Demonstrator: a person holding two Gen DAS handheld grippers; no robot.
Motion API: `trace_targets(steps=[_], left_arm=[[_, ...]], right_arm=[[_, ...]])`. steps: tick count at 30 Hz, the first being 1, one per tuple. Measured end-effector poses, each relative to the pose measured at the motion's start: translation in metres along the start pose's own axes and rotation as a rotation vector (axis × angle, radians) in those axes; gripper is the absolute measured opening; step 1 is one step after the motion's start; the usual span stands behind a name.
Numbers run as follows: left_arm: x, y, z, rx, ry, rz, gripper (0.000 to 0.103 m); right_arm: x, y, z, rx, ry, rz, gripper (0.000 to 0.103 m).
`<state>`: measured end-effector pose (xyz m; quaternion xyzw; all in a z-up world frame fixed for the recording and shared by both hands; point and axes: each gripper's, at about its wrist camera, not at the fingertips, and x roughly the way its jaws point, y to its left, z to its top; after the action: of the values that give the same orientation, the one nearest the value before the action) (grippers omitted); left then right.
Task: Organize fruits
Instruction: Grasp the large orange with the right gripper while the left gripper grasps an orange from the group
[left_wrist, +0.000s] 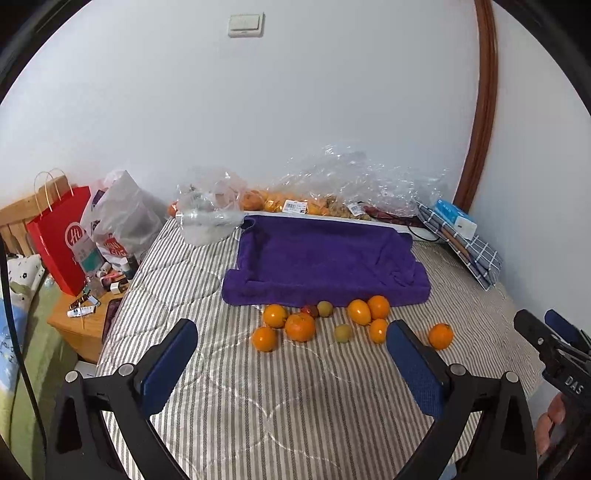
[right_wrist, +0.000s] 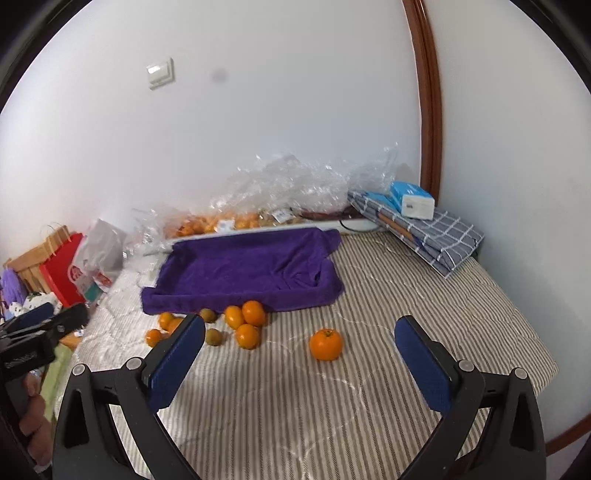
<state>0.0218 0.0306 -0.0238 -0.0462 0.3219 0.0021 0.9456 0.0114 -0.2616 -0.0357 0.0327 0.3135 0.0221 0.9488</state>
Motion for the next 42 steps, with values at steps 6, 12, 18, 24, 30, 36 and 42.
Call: trace_targets(steps=[6,12,18,24,30,36,42], left_arm=[[0.022,0.012,-0.002,0.009,0.010,0.007,0.098],[0.056,0.032,-0.018,-0.007,0.066,-0.017,0.093],[0.095,0.049,-0.040,-0.031,0.189,-0.025,0.071],[0.117,0.059,-0.054,-0.041,0.220,-0.042,0.072],[0.145,0.049,-0.051,-0.053,0.243,-0.085,0.073],[0.167,0.038,-0.048,-0.057,0.221,-0.134,0.061],[0.170,0.040,-0.048,-0.078,0.211,-0.206,0.030]], right_arm=[[0.031,-0.009,-0.003,-0.003,0.048,-0.012,0.101],[0.070,-0.019,-0.019,-0.052,0.110,-0.051,0.097],[0.117,-0.032,-0.046,-0.054,0.194,-0.038,0.085],[0.163,-0.040,-0.059,-0.005,0.248,-0.051,0.071],[0.184,-0.035,-0.055,-0.025,0.285,-0.045,0.060],[0.184,-0.028,-0.057,-0.061,0.280,-0.036,0.043],[0.176,-0.036,-0.057,-0.019,0.248,0.003,0.043]])
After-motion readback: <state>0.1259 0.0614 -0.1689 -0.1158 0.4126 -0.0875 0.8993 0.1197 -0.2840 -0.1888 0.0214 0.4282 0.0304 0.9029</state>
